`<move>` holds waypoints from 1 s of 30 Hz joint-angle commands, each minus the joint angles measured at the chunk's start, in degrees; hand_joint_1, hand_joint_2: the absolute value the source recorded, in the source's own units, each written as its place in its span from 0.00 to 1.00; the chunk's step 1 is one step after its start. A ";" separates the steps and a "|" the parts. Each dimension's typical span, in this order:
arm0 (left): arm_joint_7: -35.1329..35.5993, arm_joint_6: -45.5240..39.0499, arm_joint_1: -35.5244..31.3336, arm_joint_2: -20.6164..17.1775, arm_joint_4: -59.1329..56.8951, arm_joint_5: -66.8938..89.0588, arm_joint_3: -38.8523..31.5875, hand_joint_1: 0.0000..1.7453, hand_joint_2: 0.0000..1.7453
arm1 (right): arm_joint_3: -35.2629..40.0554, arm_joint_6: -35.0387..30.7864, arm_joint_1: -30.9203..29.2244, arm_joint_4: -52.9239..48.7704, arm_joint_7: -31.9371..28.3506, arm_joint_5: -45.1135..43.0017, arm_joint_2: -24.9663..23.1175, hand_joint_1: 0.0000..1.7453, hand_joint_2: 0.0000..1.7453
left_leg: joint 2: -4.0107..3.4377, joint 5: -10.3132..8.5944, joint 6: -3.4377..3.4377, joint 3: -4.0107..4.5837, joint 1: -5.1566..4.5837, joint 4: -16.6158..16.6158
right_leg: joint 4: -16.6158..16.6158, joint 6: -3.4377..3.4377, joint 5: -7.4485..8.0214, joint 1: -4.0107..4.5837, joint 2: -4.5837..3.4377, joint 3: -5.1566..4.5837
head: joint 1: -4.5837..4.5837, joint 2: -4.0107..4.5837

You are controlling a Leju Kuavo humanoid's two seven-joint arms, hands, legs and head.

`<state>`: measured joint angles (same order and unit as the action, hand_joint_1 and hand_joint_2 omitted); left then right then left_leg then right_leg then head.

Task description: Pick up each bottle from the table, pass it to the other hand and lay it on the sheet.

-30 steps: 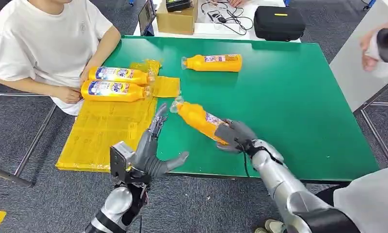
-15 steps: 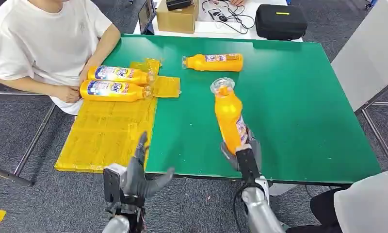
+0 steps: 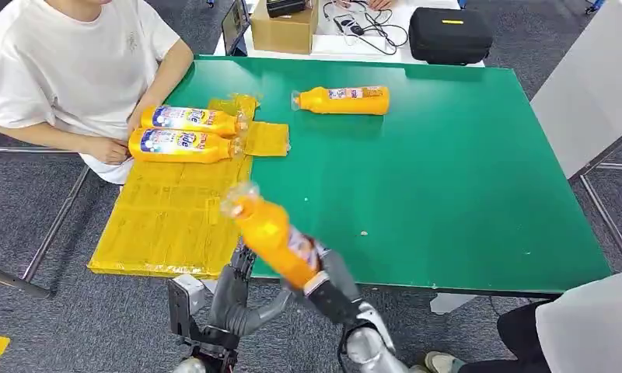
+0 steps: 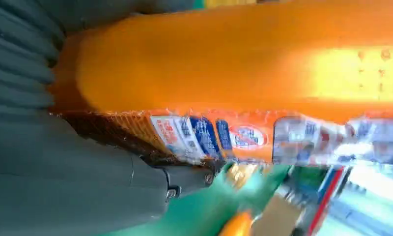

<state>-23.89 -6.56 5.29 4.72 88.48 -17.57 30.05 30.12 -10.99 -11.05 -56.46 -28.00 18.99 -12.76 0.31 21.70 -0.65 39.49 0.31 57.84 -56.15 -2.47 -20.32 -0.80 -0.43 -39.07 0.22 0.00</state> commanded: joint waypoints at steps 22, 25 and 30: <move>3.07 12.85 -5.17 1.14 -3.16 -12.38 2.16 1.00 1.00 | 19.84 8.92 -7.44 7.86 -0.66 0.58 2.41 1.00 1.00 | 0.15 0.38 0.00 -0.94 -0.01 -0.03 | -0.01 0.03 -0.42 0.03 0.21 0.98 | 0.00 0.00; 3.94 17.56 -5.06 1.12 -3.37 -16.68 1.51 1.00 1.00 | 18.32 16.81 -7.43 7.51 -0.45 -5.60 1.95 0.00 0.00 | 0.12 0.21 -0.01 -0.61 -0.01 -0.06 | 0.04 0.01 -0.25 0.01 0.16 0.63 | 0.02 0.00; 3.27 19.89 -5.55 1.45 -3.84 -15.68 1.39 1.00 1.00 | 18.96 17.00 -8.79 8.04 -0.21 -5.48 2.80 0.00 0.00 | 0.12 0.32 -0.01 -0.84 -0.03 -0.05 | 0.01 0.01 -0.36 -0.01 0.16 0.86 | 0.04 0.00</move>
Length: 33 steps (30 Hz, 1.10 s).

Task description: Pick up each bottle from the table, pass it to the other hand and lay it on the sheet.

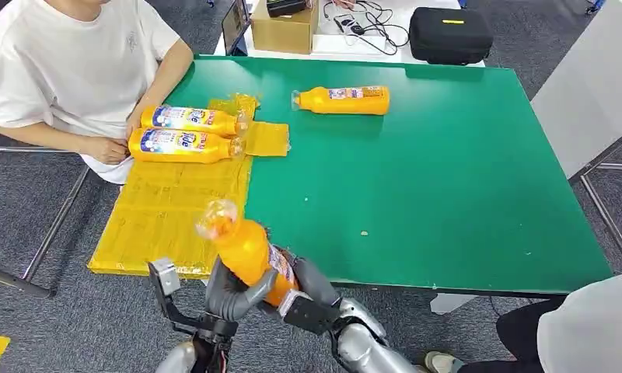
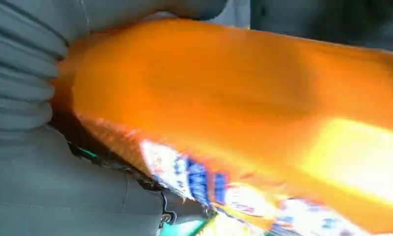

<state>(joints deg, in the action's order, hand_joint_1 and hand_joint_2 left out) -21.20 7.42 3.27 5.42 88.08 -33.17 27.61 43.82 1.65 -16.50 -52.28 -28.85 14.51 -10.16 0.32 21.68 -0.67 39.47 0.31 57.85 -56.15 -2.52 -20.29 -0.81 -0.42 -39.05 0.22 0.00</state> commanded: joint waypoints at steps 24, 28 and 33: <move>-4.01 -40.69 -16.55 1.81 -19.51 43.67 -5.11 1.00 1.00 | -2.46 -8.75 2.25 1.00 1.48 -0.91 -1.06 0.00 0.00 | 0.24 0.26 0.04 -0.80 0.02 -0.09 | 0.04 0.10 -0.35 0.05 0.31 0.85 | 0.02 0.00; -4.91 -47.42 -23.99 1.56 -28.83 52.57 -9.17 1.00 1.00 | -1.99 -9.79 -0.18 5.06 0.87 0.49 -3.40 0.00 0.00 | 0.11 0.05 0.02 -0.45 -0.01 -0.13 | 0.07 0.06 -0.13 0.01 0.15 0.46 | 0.00 0.00; -3.34 -47.42 -33.85 0.93 -43.45 63.66 -13.45 1.00 1.00 | 0.64 -8.20 -2.56 8.35 -0.06 0.71 -4.98 0.00 0.00 | 0.06 0.22 0.07 -0.95 0.02 -0.05 | -0.05 0.16 -0.29 0.05 0.14 0.94 | 0.00 0.00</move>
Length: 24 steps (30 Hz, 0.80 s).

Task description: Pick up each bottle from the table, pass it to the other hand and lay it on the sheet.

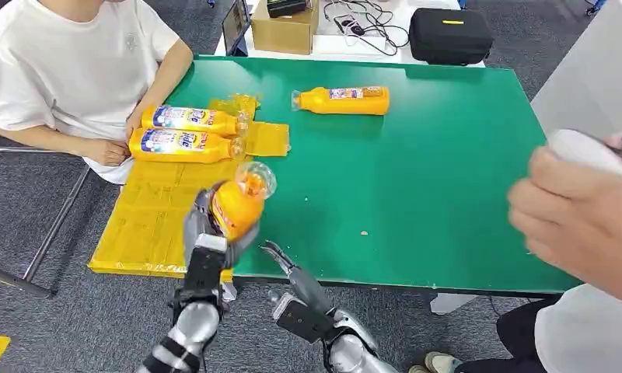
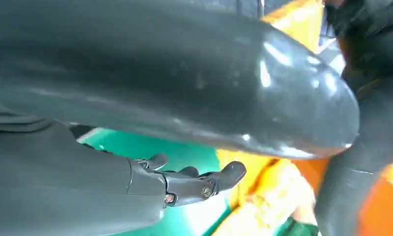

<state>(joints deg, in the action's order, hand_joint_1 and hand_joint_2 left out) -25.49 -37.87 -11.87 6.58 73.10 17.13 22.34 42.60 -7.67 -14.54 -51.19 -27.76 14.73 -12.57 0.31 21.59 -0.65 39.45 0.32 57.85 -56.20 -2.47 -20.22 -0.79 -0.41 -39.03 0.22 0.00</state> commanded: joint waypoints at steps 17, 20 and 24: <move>10.89 4.14 -29.34 -7.07 -54.08 37.92 -2.13 1.00 1.00 | 2.87 3.63 -5.05 7.63 -2.55 -1.07 -3.58 0.00 0.00 | -0.14 0.25 -0.01 -0.83 -0.02 -0.05 | -0.04 0.15 -0.30 0.00 -0.05 0.77 | -0.02 0.00; 13.39 6.09 -29.71 -7.07 -55.67 40.57 -0.69 1.00 1.00 | 3.08 4.56 -4.60 6.66 -2.81 -1.55 -3.77 0.00 0.00 | -0.21 0.27 0.00 -0.80 -0.02 -0.02 | -0.06 0.16 -0.29 0.00 -0.10 0.73 | 0.00 0.00; 17.61 15.08 -30.30 -4.88 -56.50 36.74 -4.94 0.81 1.00 | 2.67 4.87 -3.99 5.34 -2.28 -1.93 -3.40 0.00 0.00 | -0.10 0.11 -0.02 -0.52 -0.02 -0.08 | 0.01 0.14 -0.16 0.00 0.00 0.47 | 0.00 0.00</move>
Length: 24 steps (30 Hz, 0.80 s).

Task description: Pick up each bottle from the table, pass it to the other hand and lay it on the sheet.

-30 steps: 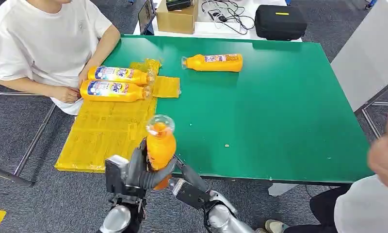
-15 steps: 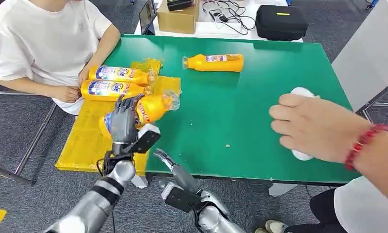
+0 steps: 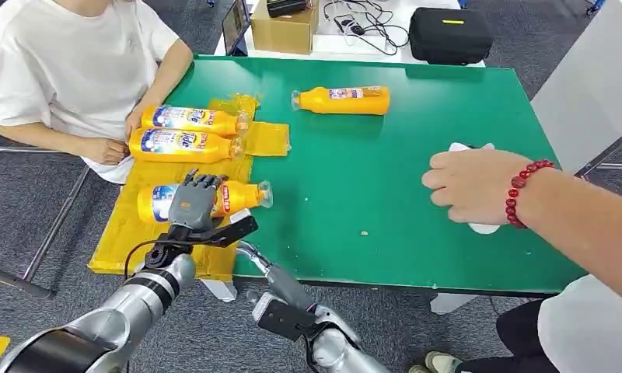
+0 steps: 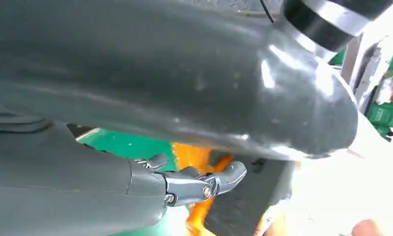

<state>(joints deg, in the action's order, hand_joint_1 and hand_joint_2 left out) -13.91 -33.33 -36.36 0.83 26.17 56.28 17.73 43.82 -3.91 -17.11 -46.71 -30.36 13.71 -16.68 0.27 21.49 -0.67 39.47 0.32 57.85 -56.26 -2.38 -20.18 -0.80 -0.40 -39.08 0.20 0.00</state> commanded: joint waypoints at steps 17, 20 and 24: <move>5.61 35.81 -6.15 4.08 -7.44 -11.71 -4.06 0.00 0.00 | -0.17 2.35 -1.70 2.32 1.16 -0.52 0.29 0.00 0.00 | 0.21 0.21 0.03 -0.94 -0.02 -0.07 | 0.05 0.11 -0.28 0.00 0.11 0.98 | 0.02 0.00; 3.15 38.42 -5.48 3.18 -5.69 -13.14 -3.46 0.00 0.00 | -0.23 2.34 -1.71 3.50 0.93 -0.36 0.21 0.00 0.00 | 0.33 0.23 0.09 -1.23 -0.06 -0.10 | 0.08 0.14 -0.44 -0.04 0.25 1.31 | 0.02 0.00; -4.20 32.72 -3.67 5.29 0.57 -19.60 -6.36 0.00 0.00 | -0.86 0.72 -1.13 2.47 -0.36 0.34 0.79 0.00 0.00 | 0.26 0.41 0.13 -1.69 -0.05 -0.12 | 0.10 0.15 -0.54 -0.03 0.20 1.75 | 0.02 0.00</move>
<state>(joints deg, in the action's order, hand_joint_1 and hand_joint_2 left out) -10.23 3.43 -43.29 3.78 22.19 43.60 13.97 43.74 -1.84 -17.05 -46.66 -29.49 13.38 -17.25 0.67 21.74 -0.52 38.22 0.31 57.83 -56.24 -2.28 -20.58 -0.81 -0.11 -37.73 0.22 0.00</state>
